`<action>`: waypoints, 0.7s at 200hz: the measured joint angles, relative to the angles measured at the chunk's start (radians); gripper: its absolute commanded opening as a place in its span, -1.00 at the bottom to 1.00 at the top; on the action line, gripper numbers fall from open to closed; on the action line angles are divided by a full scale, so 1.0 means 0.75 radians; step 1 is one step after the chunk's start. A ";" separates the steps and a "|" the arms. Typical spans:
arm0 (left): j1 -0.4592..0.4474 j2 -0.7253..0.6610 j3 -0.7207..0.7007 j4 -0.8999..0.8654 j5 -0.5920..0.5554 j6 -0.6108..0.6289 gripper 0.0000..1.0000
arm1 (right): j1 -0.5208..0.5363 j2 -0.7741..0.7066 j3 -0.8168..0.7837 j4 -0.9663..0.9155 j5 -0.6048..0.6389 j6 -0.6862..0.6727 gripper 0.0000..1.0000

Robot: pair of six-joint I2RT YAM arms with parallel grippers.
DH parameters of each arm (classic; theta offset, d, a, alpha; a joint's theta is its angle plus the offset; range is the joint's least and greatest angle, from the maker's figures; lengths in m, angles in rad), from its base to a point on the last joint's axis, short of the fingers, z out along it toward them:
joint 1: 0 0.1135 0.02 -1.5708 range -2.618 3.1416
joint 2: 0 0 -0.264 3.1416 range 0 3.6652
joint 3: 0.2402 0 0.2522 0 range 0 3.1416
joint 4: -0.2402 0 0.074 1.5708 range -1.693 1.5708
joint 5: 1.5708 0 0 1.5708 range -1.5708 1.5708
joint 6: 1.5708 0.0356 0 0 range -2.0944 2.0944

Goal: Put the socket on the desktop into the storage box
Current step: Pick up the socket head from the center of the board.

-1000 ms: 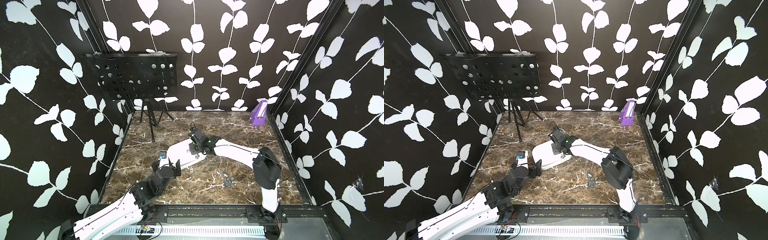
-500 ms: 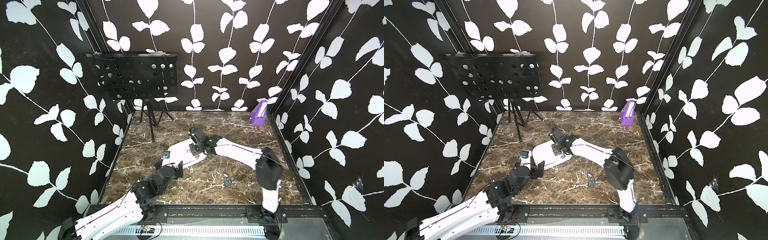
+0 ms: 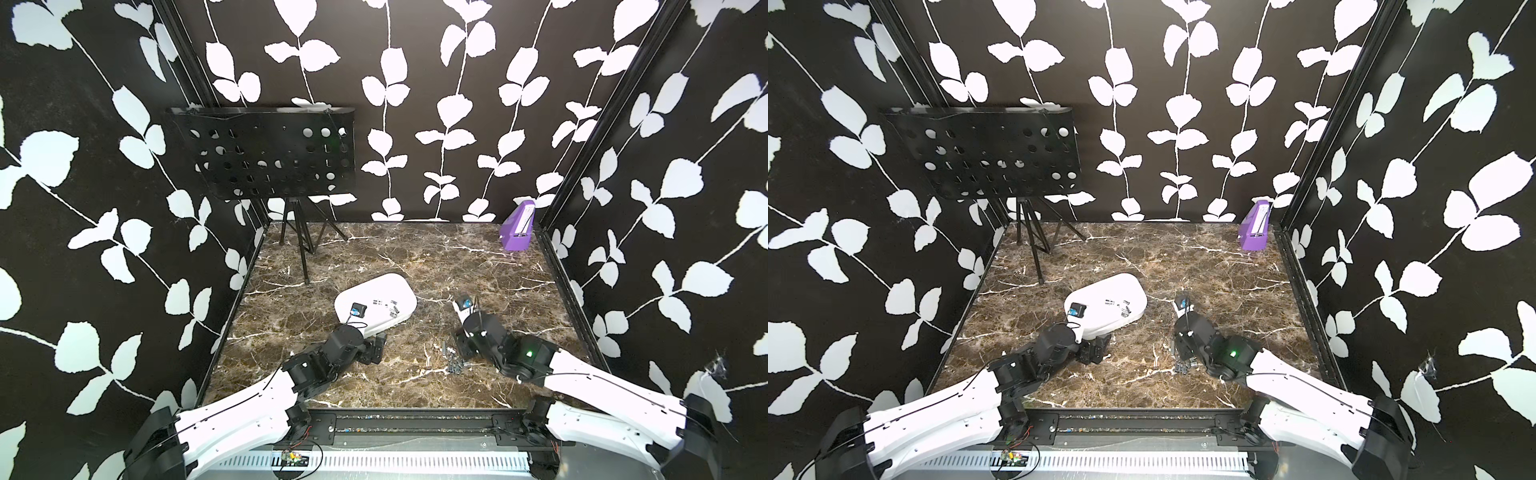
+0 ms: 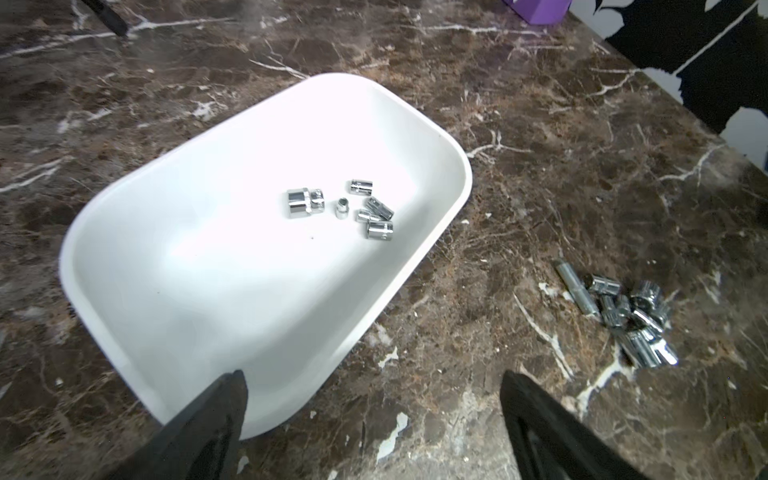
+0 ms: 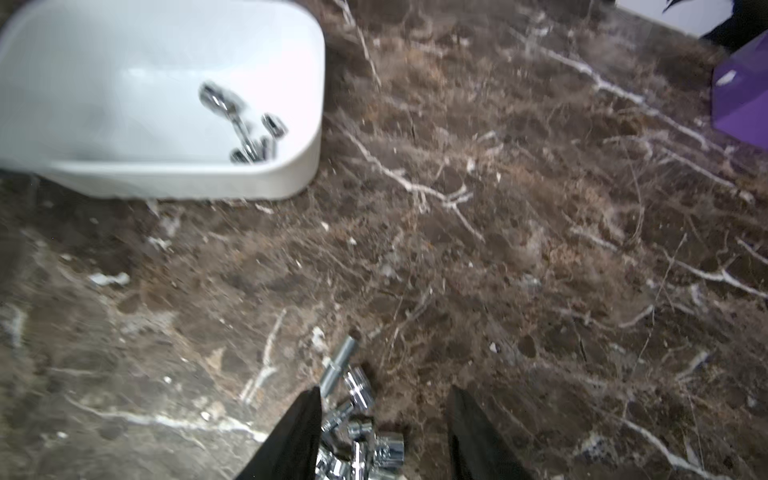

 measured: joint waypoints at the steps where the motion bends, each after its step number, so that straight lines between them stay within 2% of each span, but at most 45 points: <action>1: 0.000 0.004 0.001 0.001 0.003 0.000 0.90 | 0.000 0.005 -0.002 -0.001 -0.001 0.001 -0.01; 40: 0.000 0.136 0.052 0.024 0.073 0.007 0.90 | 0.000 0.211 -0.007 0.035 -0.036 0.015 -0.09; 71: 0.000 0.168 0.071 0.024 0.109 0.007 0.90 | 0.000 0.349 -0.007 0.047 -0.052 0.015 -0.10; 140: 0.000 0.144 0.071 0.024 0.140 0.006 0.90 | -0.007 0.415 -0.006 0.058 -0.087 0.016 -0.17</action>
